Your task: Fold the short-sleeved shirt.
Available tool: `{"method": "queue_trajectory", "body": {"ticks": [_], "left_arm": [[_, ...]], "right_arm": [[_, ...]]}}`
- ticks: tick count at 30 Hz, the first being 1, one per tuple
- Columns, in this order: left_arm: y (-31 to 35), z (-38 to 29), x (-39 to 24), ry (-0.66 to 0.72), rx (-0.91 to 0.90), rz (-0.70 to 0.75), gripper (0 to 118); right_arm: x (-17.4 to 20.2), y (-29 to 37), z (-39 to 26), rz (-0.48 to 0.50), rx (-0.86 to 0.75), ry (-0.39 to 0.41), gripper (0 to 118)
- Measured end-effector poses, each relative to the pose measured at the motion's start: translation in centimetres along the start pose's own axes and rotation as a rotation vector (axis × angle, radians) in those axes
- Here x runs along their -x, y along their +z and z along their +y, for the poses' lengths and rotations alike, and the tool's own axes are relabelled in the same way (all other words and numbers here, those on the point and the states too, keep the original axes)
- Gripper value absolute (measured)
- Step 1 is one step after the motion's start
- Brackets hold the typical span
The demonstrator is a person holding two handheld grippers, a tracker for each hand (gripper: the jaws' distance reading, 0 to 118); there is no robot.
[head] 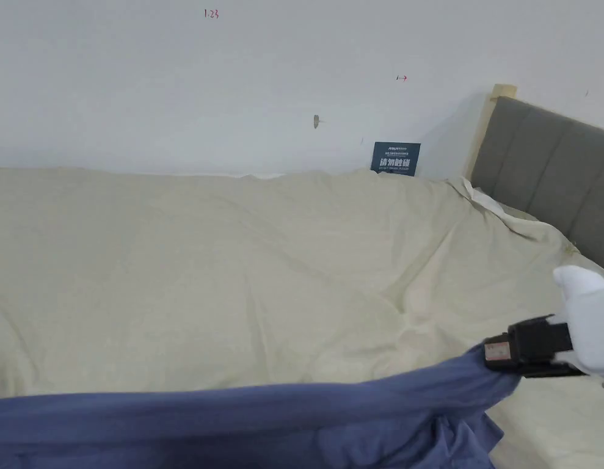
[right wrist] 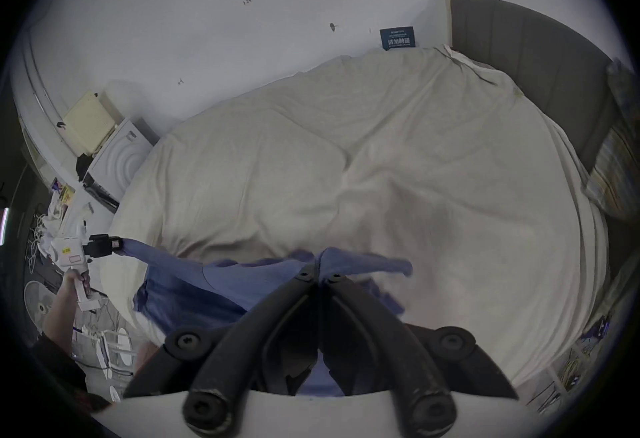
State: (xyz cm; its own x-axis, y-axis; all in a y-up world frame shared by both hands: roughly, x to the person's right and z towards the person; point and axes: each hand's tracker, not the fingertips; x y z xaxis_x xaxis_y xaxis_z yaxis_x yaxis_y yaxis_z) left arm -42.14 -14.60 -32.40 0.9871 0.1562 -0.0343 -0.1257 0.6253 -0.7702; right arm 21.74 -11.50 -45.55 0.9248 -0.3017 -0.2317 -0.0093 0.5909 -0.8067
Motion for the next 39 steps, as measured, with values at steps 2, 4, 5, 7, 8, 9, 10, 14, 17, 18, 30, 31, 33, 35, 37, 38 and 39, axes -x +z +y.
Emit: {"method": "queue_trajectory", "body": {"ticks": [2,4,5,7,8,9,10,14,17,18,30,31,33,35,37,38,39], "left_arm": [[1.7,-3.1,-0.5,0.007,-0.012,-0.012,2],[2.7,-6.3,-0.9,0.022,-0.007,-0.032,2],[2.7,-7.6,-0.9,0.033,-0.010,-0.043,2],[1.5,-10.1,-0.6,0.080,0.036,-0.069,2],[0.9,-11.0,-0.6,0.084,0.044,-0.052,2],[0.2,-12.0,-0.5,0.080,0.044,-0.045,2],[-0.5,-12.6,-0.4,0.078,0.044,-0.032,2],[-2.6,-13.7,-0.2,0.084,0.073,0.015,3],[-2.9,-13.7,-0.8,0.054,0.075,0.048,18],[-2.8,-13.5,-1.0,0.041,0.066,0.054,40],[5.9,-9.2,-4.7,0.140,-0.268,-0.004,118],[6.9,-9.1,-5.8,0.144,-0.318,0.002,118],[8.5,-8.7,-7.4,0.111,-0.417,-0.005,116],[9.6,-9.3,-9.3,0.067,-0.501,0.015,91],[9.9,-9.7,-11.0,0.025,-0.564,0.090,4],[9.8,-10.2,-11.7,0.008,-0.561,0.128,0],[9.9,-10.9,-12.0,0.003,-0.608,0.153,0]], "right_arm": [[-0.8,0.4,-2.8,0.011,0.020,-0.019,0],[-1.6,0.5,-5.9,0.001,0.033,-0.024,0],[-2.0,0.3,-7.2,-0.011,0.042,-0.027,0],[-3.2,-1.3,-9.5,-0.028,0.087,-0.064,0],[-3.8,-2.0,-10.5,-0.034,0.098,-0.100,0],[-4.3,-2.9,-11.5,-0.030,0.108,-0.125,0],[-4.6,-3.8,-12.2,-0.031,0.109,-0.125,0],[-5.0,-6.6,-14.2,-0.106,0.125,-0.119,0],[-4.6,-6.9,-14.2,-0.141,0.101,-0.141,10],[-4.8,-6.6,-14.1,-0.176,0.084,-0.136,34],[4.7,4.6,-13.0,-0.081,-0.370,0.032,103],[6.3,5.2,-13.1,-0.036,-0.431,0.051,103],[9.3,6.2,-13.7,0.021,-0.526,0.091,100],[12.2,6.6,-14.6,0.037,-0.613,0.144,71],[14.1,6.0,-15.3,-0.057,-0.660,0.224,0],[14.3,5.6,-15.8,-0.059,-0.690,0.193,0],[14.5,5.4,-16.1,-0.010,-0.686,0.187,0]]}}
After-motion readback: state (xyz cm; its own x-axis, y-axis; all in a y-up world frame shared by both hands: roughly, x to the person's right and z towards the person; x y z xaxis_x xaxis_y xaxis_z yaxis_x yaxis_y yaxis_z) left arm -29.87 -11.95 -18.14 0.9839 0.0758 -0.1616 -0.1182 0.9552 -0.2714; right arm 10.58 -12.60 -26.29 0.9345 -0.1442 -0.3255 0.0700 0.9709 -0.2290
